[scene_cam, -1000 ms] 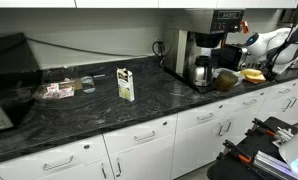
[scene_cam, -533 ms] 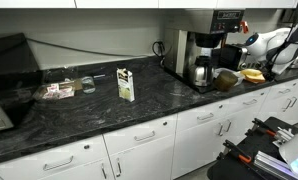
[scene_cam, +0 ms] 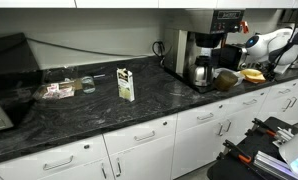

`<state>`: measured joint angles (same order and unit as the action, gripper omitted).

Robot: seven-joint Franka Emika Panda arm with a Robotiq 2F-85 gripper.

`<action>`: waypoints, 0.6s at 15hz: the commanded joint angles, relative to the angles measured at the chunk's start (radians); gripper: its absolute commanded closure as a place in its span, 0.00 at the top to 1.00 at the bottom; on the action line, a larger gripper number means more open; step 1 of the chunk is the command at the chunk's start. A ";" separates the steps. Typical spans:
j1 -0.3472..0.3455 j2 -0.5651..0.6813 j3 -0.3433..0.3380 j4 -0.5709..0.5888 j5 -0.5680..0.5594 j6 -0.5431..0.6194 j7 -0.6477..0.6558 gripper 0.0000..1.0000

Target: Put a slice of bread in the tupperware

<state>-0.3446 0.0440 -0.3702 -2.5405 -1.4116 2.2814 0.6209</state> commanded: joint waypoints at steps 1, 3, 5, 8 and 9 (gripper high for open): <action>-0.020 0.026 -0.006 0.003 -0.172 0.093 -0.039 1.00; -0.033 0.035 -0.015 -0.004 -0.303 0.159 -0.020 1.00; -0.054 0.038 -0.031 -0.023 -0.460 0.220 0.001 1.00; -0.085 0.048 -0.047 -0.051 -0.659 0.205 0.095 1.00; -0.077 0.041 -0.036 -0.052 -0.572 0.197 0.043 1.00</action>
<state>-0.4106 0.0874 -0.4191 -2.5925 -1.9915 2.4797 0.6717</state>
